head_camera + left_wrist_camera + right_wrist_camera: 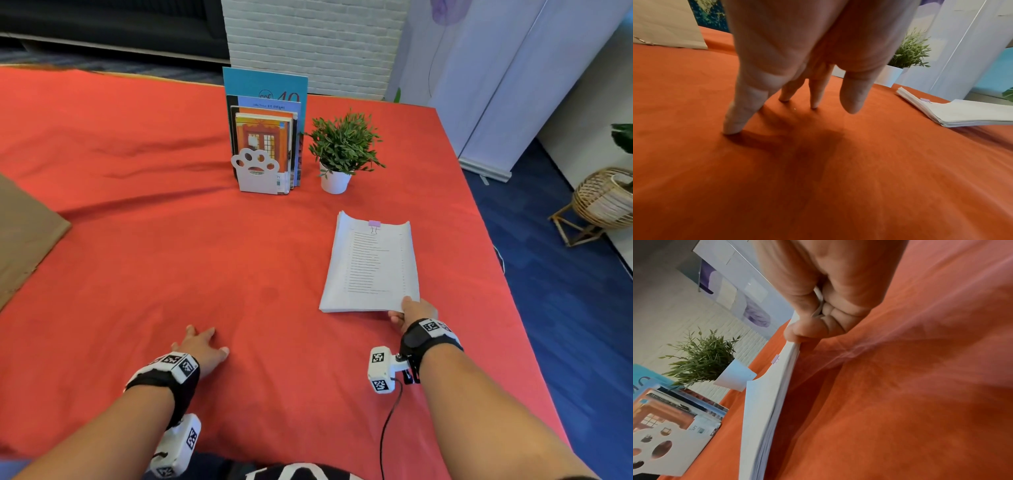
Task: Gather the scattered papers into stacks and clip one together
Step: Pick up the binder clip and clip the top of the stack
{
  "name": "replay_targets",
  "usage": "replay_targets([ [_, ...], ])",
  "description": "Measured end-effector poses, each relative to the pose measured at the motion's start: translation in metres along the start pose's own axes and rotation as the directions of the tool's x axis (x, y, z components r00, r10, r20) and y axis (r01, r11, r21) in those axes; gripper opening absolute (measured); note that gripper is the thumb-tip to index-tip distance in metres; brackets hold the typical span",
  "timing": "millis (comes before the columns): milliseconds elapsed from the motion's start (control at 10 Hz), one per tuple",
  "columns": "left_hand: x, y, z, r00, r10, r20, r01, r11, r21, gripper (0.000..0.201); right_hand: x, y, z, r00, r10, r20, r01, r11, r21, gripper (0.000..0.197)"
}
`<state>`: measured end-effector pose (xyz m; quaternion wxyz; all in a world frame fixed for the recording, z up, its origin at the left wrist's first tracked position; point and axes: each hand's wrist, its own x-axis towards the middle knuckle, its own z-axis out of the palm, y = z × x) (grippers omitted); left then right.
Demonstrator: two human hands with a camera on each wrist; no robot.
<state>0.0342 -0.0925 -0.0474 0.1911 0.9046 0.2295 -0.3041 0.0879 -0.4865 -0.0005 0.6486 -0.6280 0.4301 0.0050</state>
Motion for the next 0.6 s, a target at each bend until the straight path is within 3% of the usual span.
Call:
replay_targets([
  [100,-0.001,0.001,-0.001,1.000,-0.004,0.009,0.004,1.000,0.009,0.076,0.007,-0.014,0.005,1.000,0.015,-0.007,-0.016,0.999,-0.044,0.019],
  [200,-0.005,0.003,-0.002,1.000,-0.009,0.015,0.009,1.000,0.017,0.075,0.016,-0.034,0.012,0.999,0.024,-0.030,-0.026,0.996,-0.085,0.041],
  [300,-0.010,0.005,-0.003,1.000,-0.016,0.015,0.016,1.000,0.004,0.072,-0.012,-0.052,0.010,0.952,-0.275,0.136,0.273,0.555,-0.786,0.041],
  [400,-0.013,0.005,-0.005,1.000,-0.019,0.025,0.019,1.000,0.005,0.072,-0.016,-0.050,0.011,0.955,-0.255,0.151,0.261,0.480,-0.838,0.037],
  [500,-0.013,0.006,-0.009,0.999,-0.016,0.035,0.016,1.000,0.006,0.072,-0.028,-0.031,0.021,0.969,-0.169,0.182,0.248,0.724,-0.643,0.036],
  [600,-0.016,0.002,-0.008,0.999,0.039,-0.011,-0.039,0.999,-0.028,0.066,-0.046,-0.005,0.024,0.942,-0.089,0.323,0.275,0.756,-0.595,0.044],
])
